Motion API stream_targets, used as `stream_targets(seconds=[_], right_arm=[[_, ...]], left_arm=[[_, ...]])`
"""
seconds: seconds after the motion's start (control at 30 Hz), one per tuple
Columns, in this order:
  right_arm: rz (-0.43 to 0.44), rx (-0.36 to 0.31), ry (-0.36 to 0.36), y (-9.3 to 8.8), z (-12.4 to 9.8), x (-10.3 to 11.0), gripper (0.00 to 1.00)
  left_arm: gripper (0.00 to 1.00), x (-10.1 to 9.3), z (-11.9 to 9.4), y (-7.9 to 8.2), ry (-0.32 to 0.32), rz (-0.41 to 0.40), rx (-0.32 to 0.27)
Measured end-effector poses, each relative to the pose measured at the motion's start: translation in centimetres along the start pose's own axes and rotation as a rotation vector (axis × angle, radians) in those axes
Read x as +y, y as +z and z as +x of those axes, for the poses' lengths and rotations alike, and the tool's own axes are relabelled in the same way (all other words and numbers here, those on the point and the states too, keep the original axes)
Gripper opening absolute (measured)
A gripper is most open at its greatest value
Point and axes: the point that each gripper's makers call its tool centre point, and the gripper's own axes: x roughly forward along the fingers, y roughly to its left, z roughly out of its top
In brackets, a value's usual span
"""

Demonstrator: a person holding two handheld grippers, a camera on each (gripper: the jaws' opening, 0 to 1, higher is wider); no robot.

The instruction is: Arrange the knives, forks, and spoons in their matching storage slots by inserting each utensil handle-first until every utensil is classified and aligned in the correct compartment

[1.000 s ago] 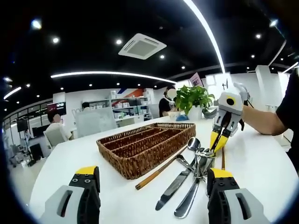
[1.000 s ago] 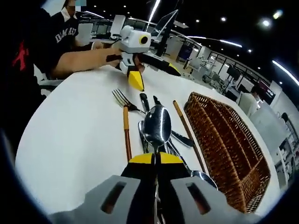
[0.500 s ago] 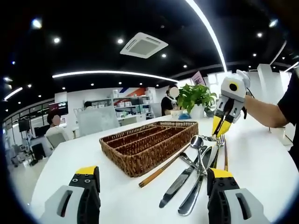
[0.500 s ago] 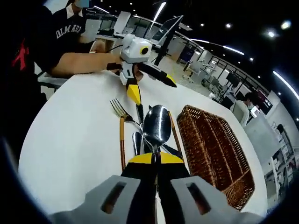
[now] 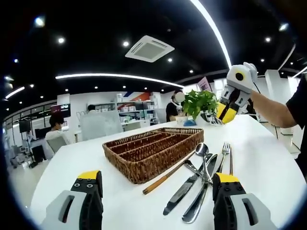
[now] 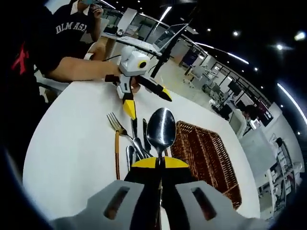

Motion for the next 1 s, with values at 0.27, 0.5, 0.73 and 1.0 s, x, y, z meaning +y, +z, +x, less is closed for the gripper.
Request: stream_targets(seconds=[0.27,0.5,0.73,1.0], right_arm=[[-0.033,-0.005,-0.020,1.6,-0.9,-1.1,0.00],[-0.044,0.001,-0.034,1.3,-0.6,-2.3,0.00],[-0.056,0.003,-0.030,1.2,0.3,-2.6,0.00],[-0.062,0.007,-0.028,0.6,1.4,-3.7,0.00]], left_arm=[[1.00,0.1,0.0,0.1,0.004,-0.005,-0.003],[1.00,-0.1,0.2,0.1,0.000,-0.002,0.000],[1.00,-0.3,0.4,0.1,-0.003,-0.001,0.000],[1.00,-0.5,0.4,0.0,-0.013,-0.011,0.002]])
